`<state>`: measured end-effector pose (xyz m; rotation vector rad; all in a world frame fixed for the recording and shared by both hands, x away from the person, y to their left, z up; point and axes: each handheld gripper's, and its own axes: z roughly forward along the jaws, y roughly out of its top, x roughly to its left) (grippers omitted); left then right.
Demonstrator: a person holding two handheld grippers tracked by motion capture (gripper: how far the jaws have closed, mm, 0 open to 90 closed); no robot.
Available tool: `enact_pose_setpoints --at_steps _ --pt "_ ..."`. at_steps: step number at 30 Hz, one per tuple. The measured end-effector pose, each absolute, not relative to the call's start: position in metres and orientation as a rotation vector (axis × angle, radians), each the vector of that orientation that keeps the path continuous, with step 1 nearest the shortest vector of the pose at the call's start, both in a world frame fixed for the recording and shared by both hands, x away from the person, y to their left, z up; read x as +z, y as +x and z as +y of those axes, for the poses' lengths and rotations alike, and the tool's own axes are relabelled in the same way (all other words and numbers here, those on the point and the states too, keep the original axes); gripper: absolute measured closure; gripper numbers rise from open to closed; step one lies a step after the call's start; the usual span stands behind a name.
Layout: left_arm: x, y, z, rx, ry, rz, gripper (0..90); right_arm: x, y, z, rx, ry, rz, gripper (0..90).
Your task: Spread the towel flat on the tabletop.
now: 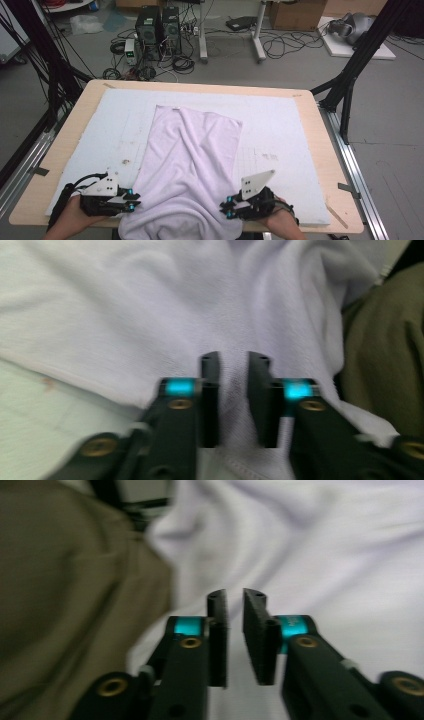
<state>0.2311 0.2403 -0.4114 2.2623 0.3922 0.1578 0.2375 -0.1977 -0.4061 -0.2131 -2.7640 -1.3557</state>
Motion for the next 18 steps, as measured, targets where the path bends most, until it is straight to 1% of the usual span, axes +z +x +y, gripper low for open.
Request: enact_pose_setpoints --at_steps 1,2,3,5,9,12,14,15,16,17,18 --pt "-0.410 0.235 0.240 0.167 2.248 0.408 65.0 -0.402 0.245 -0.202 -1.364 -0.255 -2.784 72.3" --pt "-0.409 0.241 0.239 0.180 2.240 0.419 63.5 -0.400 0.254 -0.206 -1.382 -0.325 -2.806 69.1" --pt "-0.409 0.247 0.237 0.190 2.235 0.432 62.4 -0.399 0.265 -0.210 -1.378 -0.400 -2.816 68.8" --pt "-0.410 0.262 0.232 0.229 2.228 0.474 61.6 -0.401 0.288 -0.218 -1.373 -0.554 -2.856 65.2" --pt "-0.416 0.297 0.220 0.293 2.222 0.585 62.4 -0.410 0.333 -0.227 -1.364 -0.796 -2.897 64.6" --pt "-0.423 0.322 0.214 0.350 2.234 0.647 61.9 -0.420 0.366 -0.226 -1.361 -0.900 -2.896 62.3" --pt "-0.429 0.336 0.213 0.336 2.216 0.724 61.9 -0.426 0.385 -0.225 -1.342 -0.995 -2.890 60.5" --pt "-0.432 0.341 0.214 0.351 2.220 0.752 61.9 -0.429 0.394 -0.224 -1.323 -1.034 -2.882 59.6" --pt "-0.435 0.344 0.215 0.363 2.232 0.769 63.5 -0.432 0.402 -0.222 -1.303 -1.069 -2.893 58.7" --pt "-0.438 0.347 0.216 0.349 2.238 0.785 67.2 -0.435 0.408 -0.221 -1.294 -1.099 -2.908 58.7" --pt "-0.439 0.348 0.218 0.331 2.223 0.786 68.8 -0.437 0.414 -0.220 -1.275 -1.132 -2.912 58.8"
